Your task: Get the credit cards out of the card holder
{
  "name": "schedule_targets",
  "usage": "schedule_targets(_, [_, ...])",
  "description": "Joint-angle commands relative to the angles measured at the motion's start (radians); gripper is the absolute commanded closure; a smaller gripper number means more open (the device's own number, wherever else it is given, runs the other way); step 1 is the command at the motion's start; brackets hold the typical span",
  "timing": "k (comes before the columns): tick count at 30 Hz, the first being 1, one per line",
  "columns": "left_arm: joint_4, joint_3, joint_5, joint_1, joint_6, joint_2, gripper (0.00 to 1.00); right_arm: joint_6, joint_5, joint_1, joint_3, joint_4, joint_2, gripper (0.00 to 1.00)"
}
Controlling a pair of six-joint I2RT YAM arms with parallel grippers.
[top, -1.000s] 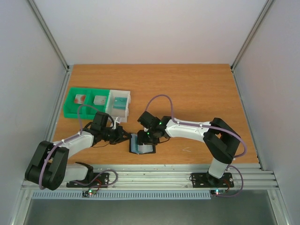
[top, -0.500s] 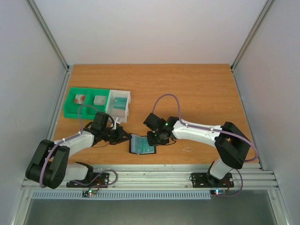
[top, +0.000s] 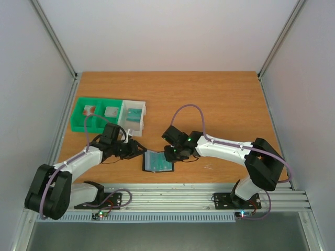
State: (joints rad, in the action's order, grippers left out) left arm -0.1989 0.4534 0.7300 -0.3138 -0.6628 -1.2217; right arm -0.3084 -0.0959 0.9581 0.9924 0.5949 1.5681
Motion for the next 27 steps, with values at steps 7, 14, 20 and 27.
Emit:
schedule_targets(7, [-0.03, 0.033, -0.037, -0.008, -0.029, 0.094, 0.61, -0.01, -0.068, -0.037, -0.056, -0.116, 0.059, 0.83])
schedule_targets(14, [0.076, 0.026, -0.061, -0.104, -0.088, 0.039, 0.6, -0.025, -0.089, -0.047, -0.095, -0.162, 0.086, 0.85])
schedule_targets(20, [0.237, 0.018, -0.072, -0.183, -0.159, -0.086, 0.61, -0.031, -0.097, -0.059, -0.123, -0.188, 0.102, 0.92])
schedule_targets(27, [0.335, 0.006, -0.1, -0.227, -0.193, -0.191, 0.62, -0.036, -0.097, -0.063, -0.147, -0.201, 0.093, 0.94])
